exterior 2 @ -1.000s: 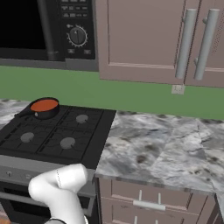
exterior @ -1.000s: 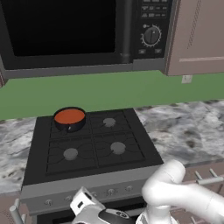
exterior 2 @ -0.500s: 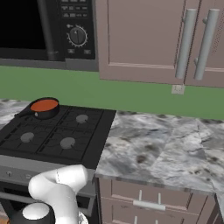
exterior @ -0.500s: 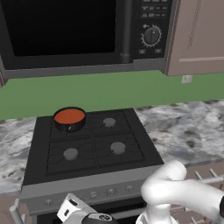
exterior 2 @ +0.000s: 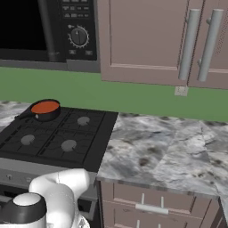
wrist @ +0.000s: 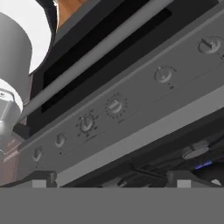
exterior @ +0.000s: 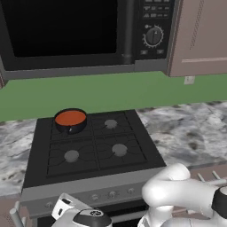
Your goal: Wait until the marinara sauce is simmered to a deep red color and then turn off the stove.
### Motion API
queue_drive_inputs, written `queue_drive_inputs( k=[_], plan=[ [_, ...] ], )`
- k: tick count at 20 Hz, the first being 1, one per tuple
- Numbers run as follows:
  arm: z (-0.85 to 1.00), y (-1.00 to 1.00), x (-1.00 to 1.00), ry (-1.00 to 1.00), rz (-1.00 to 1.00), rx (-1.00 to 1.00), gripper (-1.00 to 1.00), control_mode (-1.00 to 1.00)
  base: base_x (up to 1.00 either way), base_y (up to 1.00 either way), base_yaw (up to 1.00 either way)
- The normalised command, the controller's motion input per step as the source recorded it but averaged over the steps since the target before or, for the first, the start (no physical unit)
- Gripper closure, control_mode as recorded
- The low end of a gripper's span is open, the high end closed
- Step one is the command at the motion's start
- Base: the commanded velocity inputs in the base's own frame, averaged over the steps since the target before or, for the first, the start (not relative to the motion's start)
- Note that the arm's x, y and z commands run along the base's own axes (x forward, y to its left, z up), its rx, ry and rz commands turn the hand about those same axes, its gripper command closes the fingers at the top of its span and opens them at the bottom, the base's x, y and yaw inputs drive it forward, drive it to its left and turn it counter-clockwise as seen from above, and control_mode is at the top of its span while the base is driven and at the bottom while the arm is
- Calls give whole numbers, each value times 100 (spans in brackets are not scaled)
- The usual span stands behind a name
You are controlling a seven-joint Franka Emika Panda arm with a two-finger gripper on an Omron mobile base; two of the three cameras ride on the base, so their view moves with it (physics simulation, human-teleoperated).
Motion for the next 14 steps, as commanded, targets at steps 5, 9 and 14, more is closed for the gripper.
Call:
queue_drive_inputs(
  k=[5, 9, 14],
  plan=[
    [-19, 19, 9, 0, 0, -15, -100, -100, 0, 0, 0],
    [-26, 24, 14, 0, 0, -14, -100, -100, 0, 0, 0],
    [-22, 14, 21, -1, 3, -9, -100, -100, 0, 0, 0]
  ],
)
